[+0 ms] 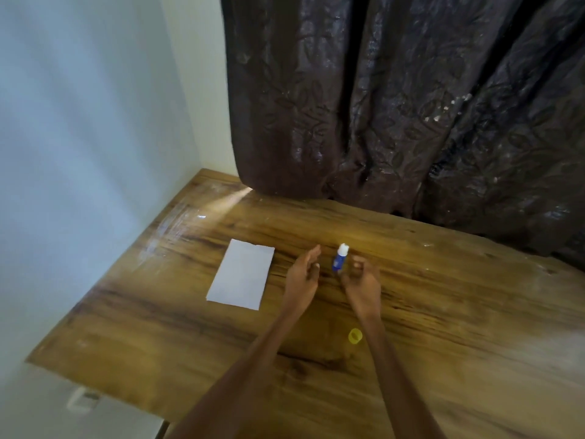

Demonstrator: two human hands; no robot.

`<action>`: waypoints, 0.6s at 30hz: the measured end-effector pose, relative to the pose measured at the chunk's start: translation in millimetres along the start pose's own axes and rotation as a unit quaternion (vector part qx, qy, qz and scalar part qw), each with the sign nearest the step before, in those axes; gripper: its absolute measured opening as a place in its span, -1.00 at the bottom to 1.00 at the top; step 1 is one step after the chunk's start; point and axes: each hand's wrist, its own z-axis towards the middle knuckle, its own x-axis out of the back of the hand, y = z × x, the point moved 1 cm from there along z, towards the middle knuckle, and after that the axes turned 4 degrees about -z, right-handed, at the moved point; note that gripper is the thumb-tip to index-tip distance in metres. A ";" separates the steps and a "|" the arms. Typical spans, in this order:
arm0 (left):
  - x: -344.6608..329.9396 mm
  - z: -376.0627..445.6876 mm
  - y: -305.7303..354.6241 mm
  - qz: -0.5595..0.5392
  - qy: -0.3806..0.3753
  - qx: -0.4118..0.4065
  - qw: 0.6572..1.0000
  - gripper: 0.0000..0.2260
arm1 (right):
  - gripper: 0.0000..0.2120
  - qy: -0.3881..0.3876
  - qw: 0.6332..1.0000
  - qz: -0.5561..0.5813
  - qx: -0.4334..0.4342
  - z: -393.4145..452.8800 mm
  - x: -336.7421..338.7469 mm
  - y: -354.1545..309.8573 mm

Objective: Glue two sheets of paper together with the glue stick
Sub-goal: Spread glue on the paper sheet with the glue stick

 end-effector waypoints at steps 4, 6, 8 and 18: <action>71.9 -11.9 -14.3 0.090 0.212 -0.028 0.973 -0.74 | -0.85 0.039 0.994 -0.001 0.100 -52.0 -26.6 -32.6; 107.0 -6.1 -24.2 0.186 0.233 0.031 0.954 -0.69 | -0.79 -0.065 0.988 -0.051 0.133 -66.7 -57.8 -49.6; 132.4 0.2 -32.7 0.252 0.197 0.115 0.941 -0.59 | -0.71 -0.134 0.974 -0.103 0.154 -78.1 -83.2 -62.9; 162.7 25.7 -44.2 0.144 0.126 0.180 0.965 -0.70 | -0.64 -0.156 0.951 -0.200 0.175 -88.0 -119.2 -53.1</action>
